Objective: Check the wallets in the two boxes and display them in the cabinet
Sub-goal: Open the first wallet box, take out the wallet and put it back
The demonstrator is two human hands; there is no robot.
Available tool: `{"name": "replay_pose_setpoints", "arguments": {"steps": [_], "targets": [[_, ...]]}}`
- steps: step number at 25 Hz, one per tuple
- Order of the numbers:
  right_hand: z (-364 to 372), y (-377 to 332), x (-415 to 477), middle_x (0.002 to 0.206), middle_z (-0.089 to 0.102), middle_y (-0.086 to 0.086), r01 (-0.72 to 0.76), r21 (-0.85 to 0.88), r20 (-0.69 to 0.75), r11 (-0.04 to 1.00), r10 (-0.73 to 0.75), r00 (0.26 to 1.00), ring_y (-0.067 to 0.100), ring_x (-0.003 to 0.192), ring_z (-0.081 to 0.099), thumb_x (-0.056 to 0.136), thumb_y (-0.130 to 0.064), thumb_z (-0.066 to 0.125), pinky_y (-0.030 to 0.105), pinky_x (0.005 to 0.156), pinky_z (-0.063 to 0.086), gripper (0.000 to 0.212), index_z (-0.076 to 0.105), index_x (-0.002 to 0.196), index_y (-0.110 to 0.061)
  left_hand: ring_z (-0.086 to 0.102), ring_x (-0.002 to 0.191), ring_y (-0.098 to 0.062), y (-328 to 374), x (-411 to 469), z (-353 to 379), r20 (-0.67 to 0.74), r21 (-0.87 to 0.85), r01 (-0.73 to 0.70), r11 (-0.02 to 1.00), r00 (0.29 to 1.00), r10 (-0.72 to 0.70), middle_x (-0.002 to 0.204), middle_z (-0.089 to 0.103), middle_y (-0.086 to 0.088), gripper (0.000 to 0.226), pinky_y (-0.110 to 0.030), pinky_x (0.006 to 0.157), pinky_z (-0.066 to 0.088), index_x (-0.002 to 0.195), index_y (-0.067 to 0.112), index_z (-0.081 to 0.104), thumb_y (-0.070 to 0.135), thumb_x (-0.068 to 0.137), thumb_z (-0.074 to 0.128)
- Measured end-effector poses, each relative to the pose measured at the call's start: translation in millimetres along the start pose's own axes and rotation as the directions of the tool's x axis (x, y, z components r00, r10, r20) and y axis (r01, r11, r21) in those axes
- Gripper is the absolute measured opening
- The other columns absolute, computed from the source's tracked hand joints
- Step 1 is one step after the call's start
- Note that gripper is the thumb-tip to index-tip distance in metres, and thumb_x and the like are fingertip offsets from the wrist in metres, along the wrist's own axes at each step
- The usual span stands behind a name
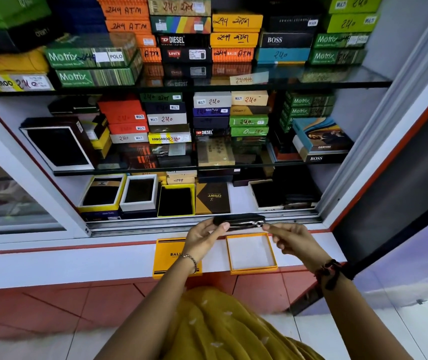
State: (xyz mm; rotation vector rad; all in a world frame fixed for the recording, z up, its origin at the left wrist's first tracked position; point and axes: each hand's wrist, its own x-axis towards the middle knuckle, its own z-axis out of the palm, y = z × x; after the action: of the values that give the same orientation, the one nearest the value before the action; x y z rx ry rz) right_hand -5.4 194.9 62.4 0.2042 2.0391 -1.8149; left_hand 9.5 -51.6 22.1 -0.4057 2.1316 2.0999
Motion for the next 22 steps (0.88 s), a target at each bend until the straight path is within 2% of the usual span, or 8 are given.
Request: {"name": "replay_pose_setpoints", "arguments": {"steps": [3, 6, 8, 10, 13, 15, 18, 22], "targets": [[-13.7, 7.3, -1.0, 0.059, 0.056, -0.003, -0.043, 0.095, -0.045, 0.995, 0.047, 0.998, 0.01, 0.051, 0.042, 0.085, -0.028, 0.08, 0.024, 0.054, 0.029, 0.019, 0.079, 0.068, -0.02, 0.052, 0.069, -0.005, -3.2, 2.7, -3.7, 0.009, -0.158, 0.103, 0.982, 0.995, -0.103, 0.08, 0.06, 0.005, 0.036, -0.019, 0.066, 0.041, 0.117, 0.014, 0.065, 0.036, 0.088, 0.063], [-3.2, 15.8, 0.9, 0.056, 0.055, -0.004, -0.082, 0.137, 0.052, 0.987, 0.076, 0.996, 0.01, 0.053, 0.041, 0.09, -0.02, 0.073, 0.021, 0.05, 0.029, 0.02, 0.072, 0.071, -0.014, 0.04, 0.056, -0.012, -3.3, -2.8, 1.9, 0.248, -0.449, 0.331, 0.83, 0.939, -0.24, 0.073, 0.062, -0.005, 0.063, -0.022, 0.051, 0.032, 0.093, 0.009, 0.067, 0.058, 0.055, 0.082], [9.6, 17.5, 2.3, 0.058, 0.057, -0.002, -0.057, 0.086, 0.14, 0.995, 0.044, 0.989, 0.012, 0.056, 0.043, 0.091, -0.013, 0.064, 0.021, 0.052, 0.032, 0.022, 0.062, 0.069, -0.011, 0.04, 0.058, -0.011, -6.2, -10.3, 3.9, 0.487, -0.474, 0.416, 0.776, 0.858, -0.162, 0.074, 0.069, -0.001, 0.083, -0.023, 0.053, 0.03, 0.094, 0.013, 0.072, 0.069, 0.034, 0.084], [23.3, 15.7, 2.0, 0.059, 0.057, 0.0, -0.027, 0.022, 0.209, 0.999, 0.022, 0.978, 0.01, 0.053, 0.047, 0.091, -0.013, 0.064, 0.021, 0.051, 0.032, 0.02, 0.065, 0.07, -0.011, 0.046, 0.063, -0.01, -10.7, -18.1, 4.8, 0.67, -0.483, 0.488, 0.727, 0.741, -0.052, 0.088, 0.071, 0.001, 0.092, -0.023, 0.057, 0.033, 0.109, 0.012, 0.068, 0.076, 0.044, 0.076], [33.9, 11.6, 1.5, 0.055, 0.055, -0.003, -0.056, 0.022, 0.253, 0.998, 0.048, 0.966, 0.007, 0.048, 0.045, 0.091, -0.02, 0.071, 0.019, 0.048, 0.029, 0.017, 0.073, 0.076, -0.013, 0.049, 0.069, -0.008, -14.1, -17.0, 5.7, 0.791, -0.479, 0.571, 0.667, 0.609, 0.047, 0.091, 0.068, 0.004, 0.098, -0.022, 0.063, 0.034, 0.125, 0.01, 0.058, 0.08, 0.057, 0.065], [34.5, 9.0, 0.4, 0.05, 0.052, -0.006, -0.07, -0.004, 0.241, 0.998, 0.069, 0.968, 0.007, 0.048, 0.043, 0.09, -0.021, 0.072, 0.018, 0.047, 0.028, 0.014, 0.078, 0.086, -0.008, 0.05, 0.072, -0.008, -13.6, -15.9, 4.4, 0.812, -0.482, 0.572, 0.664, 0.576, 0.093, 0.094, 0.068, 0.005, 0.096, -0.023, 0.065, 0.033, 0.129, 0.012, 0.056, 0.08, 0.061, 0.059], [24.0, 8.8, 0.0, 0.05, 0.049, -0.006, -0.057, 0.027, 0.218, 0.998, 0.05, 0.975, 0.008, 0.048, 0.041, 0.091, -0.019, 0.071, 0.021, 0.05, 0.027, 0.024, 0.078, 0.102, 0.001, 0.047, 0.069, -0.01, -15.8, -13.2, 0.8, 0.755, -0.493, 0.533, 0.688, 0.654, 0.034, 0.093, 0.062, 0.002, 0.095, -0.024, 0.062, 0.033, 0.125, 0.013, 0.058, 0.077, 0.056, 0.069], [-1.0, -1.8, -6.4, 0.047, 0.047, -0.003, -0.046, 0.085, 0.133, 0.995, 0.035, 0.991, 0.013, 0.051, 0.039, 0.094, -0.011, 0.064, 0.021, 0.051, 0.031, 0.033, 0.077, 0.064, -0.016, 0.044, 0.065, -0.012, -17.1, -8.2, -6.7, 0.578, -0.533, 0.418, 0.736, 0.815, -0.044, 0.09, 0.065, -0.002, 0.083, -0.025, 0.058, 0.034, 0.112, 0.014, 0.065, 0.06, 0.047, 0.087]]}}
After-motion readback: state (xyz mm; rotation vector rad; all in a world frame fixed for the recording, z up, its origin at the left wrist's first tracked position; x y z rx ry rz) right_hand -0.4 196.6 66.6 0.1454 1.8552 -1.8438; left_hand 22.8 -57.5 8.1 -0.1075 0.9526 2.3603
